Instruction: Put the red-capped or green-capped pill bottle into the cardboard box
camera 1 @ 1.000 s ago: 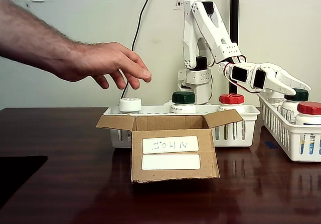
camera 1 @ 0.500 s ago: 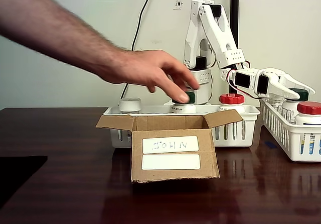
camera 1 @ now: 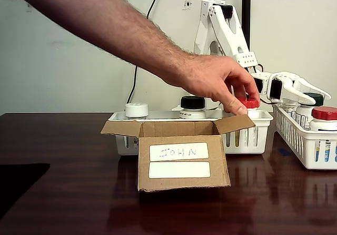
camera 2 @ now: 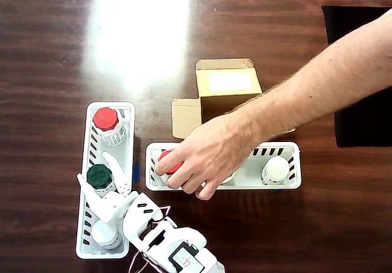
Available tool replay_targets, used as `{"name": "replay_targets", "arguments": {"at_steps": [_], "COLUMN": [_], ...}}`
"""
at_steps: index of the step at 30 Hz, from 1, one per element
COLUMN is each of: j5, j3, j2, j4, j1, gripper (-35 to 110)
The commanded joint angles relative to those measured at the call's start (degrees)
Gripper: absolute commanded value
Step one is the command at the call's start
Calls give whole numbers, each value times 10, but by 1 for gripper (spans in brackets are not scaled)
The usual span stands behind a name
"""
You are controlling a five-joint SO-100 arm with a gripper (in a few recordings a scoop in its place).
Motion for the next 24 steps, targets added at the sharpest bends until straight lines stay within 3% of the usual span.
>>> {"name": "replay_targets", "arguments": {"at_steps": [1, 6, 10, 17, 24], "j5": [10, -4, -26, -85, -132], "j3": [-5, -9, -12, -69, -214], "j2": [15, 69, 149, 333, 378], "j4": [-18, 49, 134, 379, 553], "j1": [-6, -6, -11, -25, -11], "gripper": [28, -5, 0, 1, 1]}}
